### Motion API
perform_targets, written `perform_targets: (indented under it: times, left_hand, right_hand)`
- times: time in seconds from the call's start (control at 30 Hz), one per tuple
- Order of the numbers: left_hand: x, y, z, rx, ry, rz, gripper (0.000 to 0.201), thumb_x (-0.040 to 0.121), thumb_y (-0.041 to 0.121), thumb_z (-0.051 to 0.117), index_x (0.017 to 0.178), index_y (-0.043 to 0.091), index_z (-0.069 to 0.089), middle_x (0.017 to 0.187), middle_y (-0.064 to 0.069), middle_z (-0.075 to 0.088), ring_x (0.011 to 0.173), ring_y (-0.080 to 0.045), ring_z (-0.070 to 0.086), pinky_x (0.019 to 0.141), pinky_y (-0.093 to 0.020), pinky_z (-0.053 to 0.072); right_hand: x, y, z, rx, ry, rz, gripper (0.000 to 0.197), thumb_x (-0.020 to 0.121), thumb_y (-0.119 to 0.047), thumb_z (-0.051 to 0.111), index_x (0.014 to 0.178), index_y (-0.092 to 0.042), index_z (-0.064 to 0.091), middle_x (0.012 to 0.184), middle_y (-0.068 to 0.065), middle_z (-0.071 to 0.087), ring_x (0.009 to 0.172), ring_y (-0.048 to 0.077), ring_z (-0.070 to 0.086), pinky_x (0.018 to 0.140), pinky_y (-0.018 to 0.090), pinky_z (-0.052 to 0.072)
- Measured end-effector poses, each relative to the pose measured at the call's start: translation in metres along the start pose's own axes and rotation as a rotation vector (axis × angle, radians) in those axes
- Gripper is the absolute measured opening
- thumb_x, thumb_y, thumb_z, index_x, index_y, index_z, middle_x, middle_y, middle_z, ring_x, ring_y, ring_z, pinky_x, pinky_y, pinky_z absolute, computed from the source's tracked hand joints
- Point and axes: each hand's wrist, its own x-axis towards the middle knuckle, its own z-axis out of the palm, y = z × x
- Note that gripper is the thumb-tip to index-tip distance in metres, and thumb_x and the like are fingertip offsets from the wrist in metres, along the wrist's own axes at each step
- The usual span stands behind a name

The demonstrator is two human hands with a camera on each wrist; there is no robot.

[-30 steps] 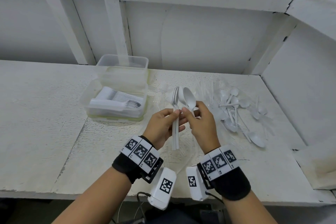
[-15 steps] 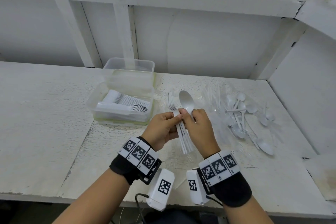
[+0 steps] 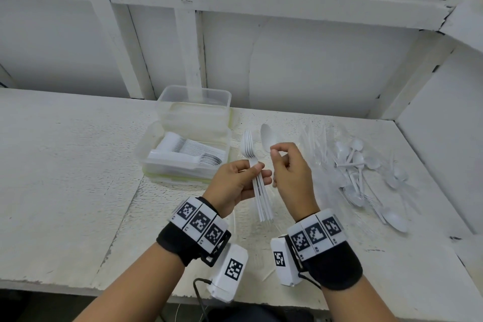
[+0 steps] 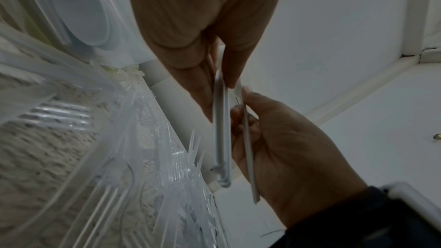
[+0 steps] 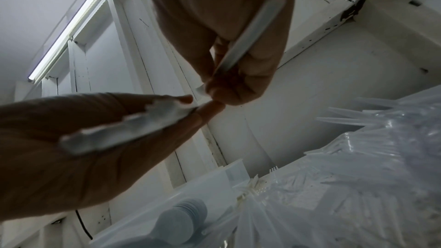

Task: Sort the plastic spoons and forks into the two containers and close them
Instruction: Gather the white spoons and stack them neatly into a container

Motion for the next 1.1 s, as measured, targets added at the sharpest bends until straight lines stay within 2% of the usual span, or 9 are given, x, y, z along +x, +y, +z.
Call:
perform_targets:
  times: [0.2, 0.3, 0.37, 0.5, 0.6, 0.73, 0.83, 0.93, 1.1]
  left_hand:
    - [0.002, 0.005, 0.001, 0.022, -0.009, 0.046, 0.023, 0.093, 0.011, 0.053, 0.071, 0.008, 0.056, 0.095, -0.016, 0.070, 0.077, -0.018, 0.070, 0.072, -0.032, 0.058]
    - [0.002, 0.009, 0.003, 0.023, 0.000, 0.075, 0.039, 0.094, 0.010, 0.052, 0.057, 0.016, 0.063, 0.089, -0.015, 0.069, 0.072, -0.018, 0.068, 0.068, -0.029, 0.058]
    - [0.002, 0.010, 0.004, 0.025, 0.000, 0.068, 0.035, 0.094, 0.010, 0.052, 0.062, 0.016, 0.064, 0.080, -0.011, 0.069, 0.068, -0.017, 0.068, 0.064, -0.027, 0.058]
    - [0.002, 0.010, 0.003, 0.009, -0.012, 0.036, 0.020, 0.094, 0.011, 0.050, 0.076, 0.006, 0.056, 0.072, -0.006, 0.070, 0.065, -0.015, 0.069, 0.060, -0.027, 0.057]
    - [0.002, 0.011, 0.000, 0.062, -0.021, 0.002, 0.016, 0.097, 0.016, 0.047, 0.085, 0.010, 0.056, 0.074, -0.005, 0.066, 0.066, -0.016, 0.066, 0.065, -0.030, 0.056]
    - [0.005, 0.015, -0.009, 0.431, 0.041, 0.015, 0.017, 0.099, 0.020, 0.040, 0.089, 0.016, 0.052, 0.069, -0.002, 0.050, 0.061, -0.014, 0.050, 0.060, -0.028, 0.044]
    - [0.007, 0.026, -0.022, 0.746, 0.043, 0.037, 0.015, 0.098, 0.021, 0.039, 0.090, 0.019, 0.051, 0.070, 0.001, 0.047, 0.062, -0.013, 0.044, 0.057, -0.025, 0.037]
    - [0.006, 0.037, -0.032, 0.948, 0.005, 0.040, 0.008, 0.095, 0.018, 0.041, 0.102, 0.019, 0.044, 0.073, 0.003, 0.052, 0.063, -0.011, 0.046, 0.058, -0.024, 0.037]
    - [0.000, 0.048, -0.034, 1.020, -0.052, 0.101, 0.030, 0.093, 0.014, 0.044, 0.114, 0.013, 0.023, 0.071, -0.004, 0.052, 0.061, -0.011, 0.046, 0.060, -0.019, 0.040]
  right_hand:
    - [0.008, -0.004, 0.014, -0.030, -0.032, -0.018, 0.011, 0.095, -0.020, 0.052, 0.096, -0.020, 0.062, 0.081, -0.015, 0.060, 0.081, 0.010, 0.061, 0.071, 0.023, 0.052]
    - [0.009, -0.004, 0.018, 0.057, -0.030, 0.035, 0.011, 0.095, -0.020, 0.052, 0.095, -0.024, 0.062, 0.092, -0.010, 0.061, 0.088, 0.005, 0.058, 0.074, 0.010, 0.047]
    - [0.010, -0.002, 0.022, 0.127, -0.039, 0.109, 0.016, 0.096, -0.022, 0.048, 0.093, -0.026, 0.063, 0.103, -0.002, 0.061, 0.096, 0.008, 0.058, 0.081, 0.011, 0.048]
    - [0.009, -0.004, 0.027, 0.266, -0.054, 0.228, 0.028, 0.096, -0.035, 0.042, 0.084, -0.035, 0.068, 0.108, 0.009, 0.064, 0.101, 0.023, 0.063, 0.090, 0.042, 0.053]
    - [0.010, -0.010, 0.019, 0.287, -0.110, 0.211, 0.032, 0.099, -0.026, 0.039, 0.084, -0.027, 0.067, 0.101, 0.000, 0.063, 0.093, 0.006, 0.062, 0.085, 0.031, 0.053]
    - [0.019, -0.014, 0.008, 0.072, -0.143, 0.064, 0.014, 0.096, -0.015, 0.046, 0.088, -0.021, 0.056, 0.099, -0.005, 0.052, 0.084, -0.008, 0.051, 0.074, 0.004, 0.039]
    - [0.020, -0.008, 0.006, -0.166, -0.090, -0.168, 0.008, 0.091, -0.022, 0.053, 0.097, -0.021, 0.049, 0.107, -0.001, 0.043, 0.096, 0.006, 0.044, 0.084, 0.016, 0.033]
    - [0.022, -0.005, 0.007, -0.522, -0.067, -0.545, 0.033, 0.084, -0.034, 0.049, 0.110, -0.016, 0.055, 0.113, 0.004, 0.051, 0.104, 0.018, 0.045, 0.083, 0.028, 0.035]
    - [0.026, -0.001, 0.011, -0.894, -0.240, -0.920, 0.030, 0.084, -0.035, 0.044, 0.101, -0.022, 0.066, 0.105, -0.003, 0.063, 0.106, 0.022, 0.050, 0.083, 0.044, 0.045]
